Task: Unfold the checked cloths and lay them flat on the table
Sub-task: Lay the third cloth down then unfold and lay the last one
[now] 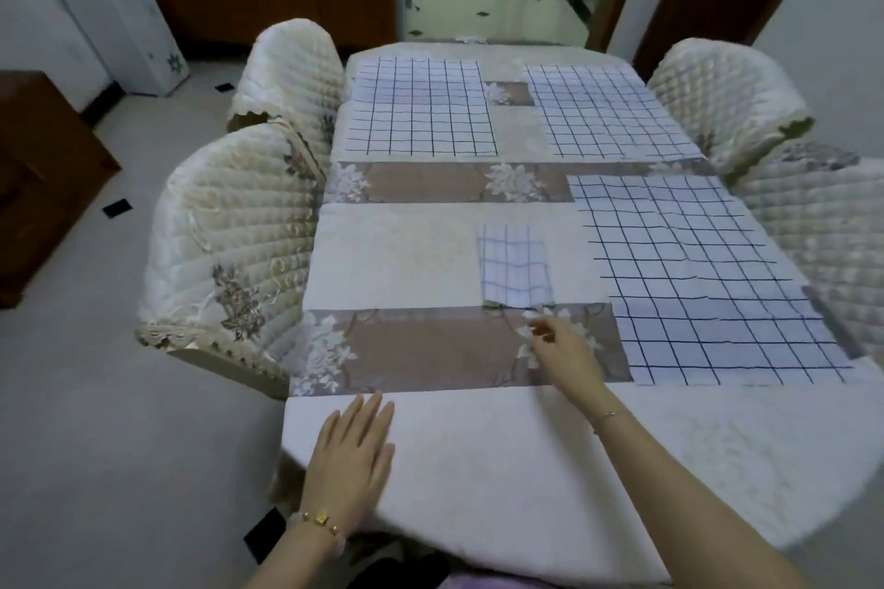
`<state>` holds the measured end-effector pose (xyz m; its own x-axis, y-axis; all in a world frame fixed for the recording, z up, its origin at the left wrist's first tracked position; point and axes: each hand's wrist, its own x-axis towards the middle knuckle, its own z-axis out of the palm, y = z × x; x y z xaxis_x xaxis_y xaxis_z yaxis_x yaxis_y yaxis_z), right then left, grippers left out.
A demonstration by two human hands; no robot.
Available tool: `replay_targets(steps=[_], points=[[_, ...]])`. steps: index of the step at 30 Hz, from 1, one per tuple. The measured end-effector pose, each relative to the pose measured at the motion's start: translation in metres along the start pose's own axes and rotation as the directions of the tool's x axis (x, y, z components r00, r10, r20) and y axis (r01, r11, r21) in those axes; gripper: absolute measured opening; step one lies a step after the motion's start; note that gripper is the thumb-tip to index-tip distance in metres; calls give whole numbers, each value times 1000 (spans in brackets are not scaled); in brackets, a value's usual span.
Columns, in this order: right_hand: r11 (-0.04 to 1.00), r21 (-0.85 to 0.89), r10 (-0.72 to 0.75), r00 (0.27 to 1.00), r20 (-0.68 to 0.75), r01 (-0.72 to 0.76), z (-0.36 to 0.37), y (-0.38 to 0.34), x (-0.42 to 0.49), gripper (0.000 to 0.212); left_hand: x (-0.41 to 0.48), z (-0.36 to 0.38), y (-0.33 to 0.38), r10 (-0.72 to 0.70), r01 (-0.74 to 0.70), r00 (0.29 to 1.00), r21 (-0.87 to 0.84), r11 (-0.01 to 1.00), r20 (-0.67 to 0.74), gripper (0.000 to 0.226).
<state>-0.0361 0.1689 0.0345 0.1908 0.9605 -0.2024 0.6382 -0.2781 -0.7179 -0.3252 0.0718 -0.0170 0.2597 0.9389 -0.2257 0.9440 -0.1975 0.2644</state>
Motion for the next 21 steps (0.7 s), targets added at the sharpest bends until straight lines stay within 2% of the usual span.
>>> replay_targets(steps=[4,9,13,18,21], points=[[975,-189,-126,992,-31,118,14,-21,33,38,2,3,-5,-9,9,1000,-7,1000,11,66],[946,-300,-121,992,33,125,32,-32,59,50,8,-2,-14,25,-25,1000,18,1000,1,65],[927,-369,-71,997,13,71,40,-31,73,55,11,-7,-22,48,-48,999,-5,999,0,56],[865,-499,-106,992,-71,57,49,-31,80,48,8,-6,-24,86,-86,996,1,996,4,51],[876,-480,-114,988,-104,51,50,-31,81,34,9,-2,-27,92,-92,996,22,996,-19,51]])
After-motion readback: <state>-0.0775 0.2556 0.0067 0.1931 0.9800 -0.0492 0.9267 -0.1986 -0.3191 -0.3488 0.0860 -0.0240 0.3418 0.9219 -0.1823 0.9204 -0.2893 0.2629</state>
